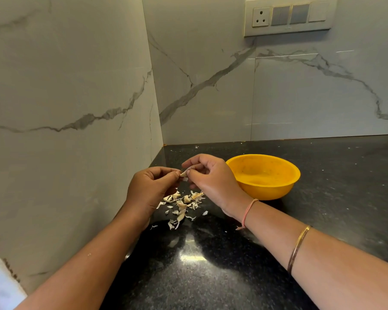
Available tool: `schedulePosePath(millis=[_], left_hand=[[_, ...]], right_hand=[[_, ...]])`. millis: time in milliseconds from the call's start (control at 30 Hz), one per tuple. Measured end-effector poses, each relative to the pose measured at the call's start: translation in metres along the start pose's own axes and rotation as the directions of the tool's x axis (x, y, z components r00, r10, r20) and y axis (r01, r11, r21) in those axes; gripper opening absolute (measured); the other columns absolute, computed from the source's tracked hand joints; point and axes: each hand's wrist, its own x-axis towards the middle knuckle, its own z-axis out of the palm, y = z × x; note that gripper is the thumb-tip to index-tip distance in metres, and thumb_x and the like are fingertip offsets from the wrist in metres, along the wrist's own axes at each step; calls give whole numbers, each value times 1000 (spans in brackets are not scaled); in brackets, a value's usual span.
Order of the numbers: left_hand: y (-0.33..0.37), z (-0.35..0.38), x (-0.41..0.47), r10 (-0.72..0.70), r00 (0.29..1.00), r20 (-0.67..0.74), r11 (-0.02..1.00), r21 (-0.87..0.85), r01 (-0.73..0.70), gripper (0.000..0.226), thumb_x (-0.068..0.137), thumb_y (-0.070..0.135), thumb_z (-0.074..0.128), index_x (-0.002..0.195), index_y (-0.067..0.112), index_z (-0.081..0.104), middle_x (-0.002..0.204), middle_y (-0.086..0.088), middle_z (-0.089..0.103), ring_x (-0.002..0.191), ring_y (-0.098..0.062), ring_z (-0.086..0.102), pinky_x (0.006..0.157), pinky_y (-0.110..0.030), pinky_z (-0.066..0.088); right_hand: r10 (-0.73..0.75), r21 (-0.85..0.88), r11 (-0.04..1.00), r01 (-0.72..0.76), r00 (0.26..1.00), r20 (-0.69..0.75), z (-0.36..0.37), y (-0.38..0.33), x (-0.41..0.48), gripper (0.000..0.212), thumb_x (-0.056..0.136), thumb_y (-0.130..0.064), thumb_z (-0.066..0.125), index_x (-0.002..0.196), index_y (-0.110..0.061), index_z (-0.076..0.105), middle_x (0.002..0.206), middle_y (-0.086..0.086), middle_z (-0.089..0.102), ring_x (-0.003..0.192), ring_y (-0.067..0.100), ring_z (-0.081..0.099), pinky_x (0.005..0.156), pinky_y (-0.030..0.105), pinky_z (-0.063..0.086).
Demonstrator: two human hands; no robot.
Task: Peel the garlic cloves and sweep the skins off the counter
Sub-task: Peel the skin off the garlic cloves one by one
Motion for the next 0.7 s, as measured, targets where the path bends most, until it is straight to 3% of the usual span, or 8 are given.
schedulePosePath(millis=[233,467,700], left_hand=[[1,0,-1,16,999,49,1000,-3,-15,11,83,6,66,79,15,72,75,-7,72,69,-13,65,62,-17,54],[2,0,-3,90,995,43,992,84,-94,12,81,6,68,76,17,71,64,1,70,57,-3,63,56,-13,50],[-2,-1,-2,116,993,6,984,134,-115,20,83,5,66,71,21,69,62,4,69,60,-7,64,67,-25,55]], right_hand=[[135,233,961,-147,989,66,-5,-1,4,14,88,3,55,91,-7,65,80,8,66,65,9,64,63,20,55],[210,367,899,-239,971,117,-5,-2,5,12,87,7,56,88,-1,65,80,11,65,64,11,64,59,20,53],[191,364,902,-233,970,147,-3,-5,2,13,87,7,56,87,-2,65,76,9,66,60,9,65,59,20,55]])
